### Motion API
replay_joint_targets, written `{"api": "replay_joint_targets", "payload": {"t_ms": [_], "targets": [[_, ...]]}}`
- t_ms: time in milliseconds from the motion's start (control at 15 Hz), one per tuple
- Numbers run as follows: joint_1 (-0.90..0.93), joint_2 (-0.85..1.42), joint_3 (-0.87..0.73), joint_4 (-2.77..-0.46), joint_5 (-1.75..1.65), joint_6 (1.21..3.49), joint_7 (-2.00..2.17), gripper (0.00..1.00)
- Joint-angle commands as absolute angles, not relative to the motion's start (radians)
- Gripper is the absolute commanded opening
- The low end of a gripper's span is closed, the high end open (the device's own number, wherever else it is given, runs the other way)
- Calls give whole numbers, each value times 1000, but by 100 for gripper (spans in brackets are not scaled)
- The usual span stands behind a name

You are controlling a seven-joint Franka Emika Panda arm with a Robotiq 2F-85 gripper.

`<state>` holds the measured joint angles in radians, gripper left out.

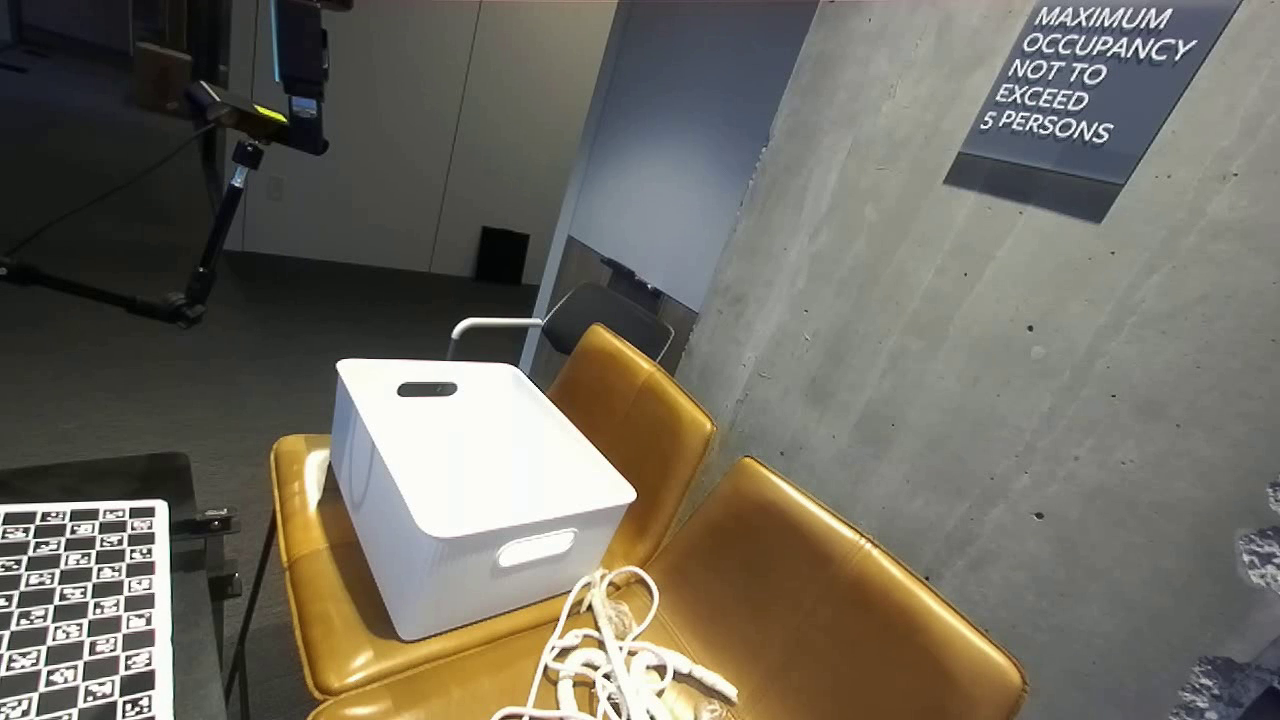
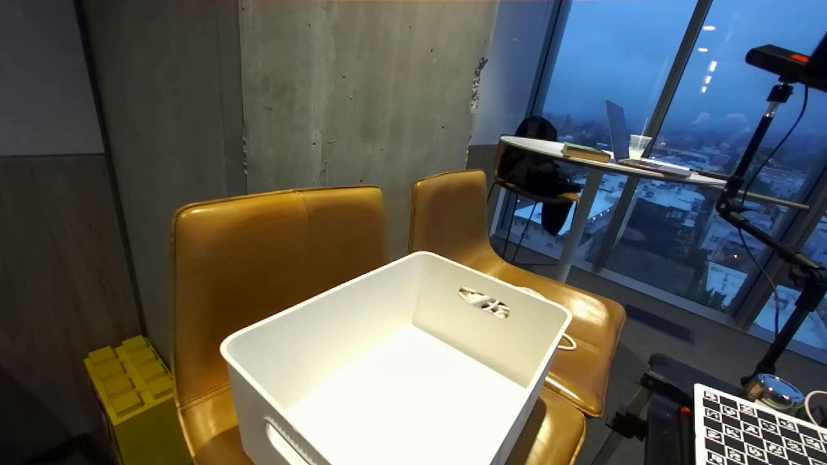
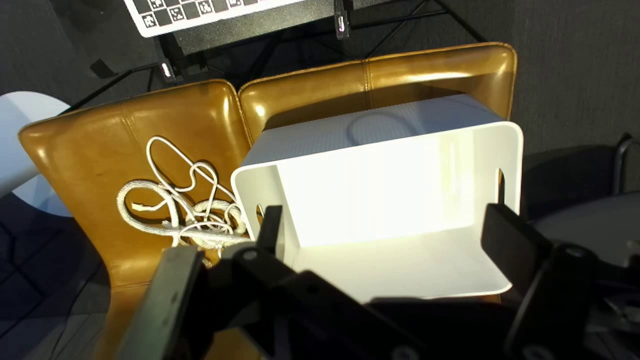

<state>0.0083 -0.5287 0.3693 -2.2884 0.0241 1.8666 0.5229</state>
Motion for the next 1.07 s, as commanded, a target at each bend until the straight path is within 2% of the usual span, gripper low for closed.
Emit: {"api": "replay_joint_targets", "payload": {"t_ms": [0,467,1000], "targets": [[38,-522,346,-2285,9,1864,536,100],[20,-472,314,-2284,-33,1901,472,100],[-59,-315,40,-2256,-162,2038,96,100]]}}
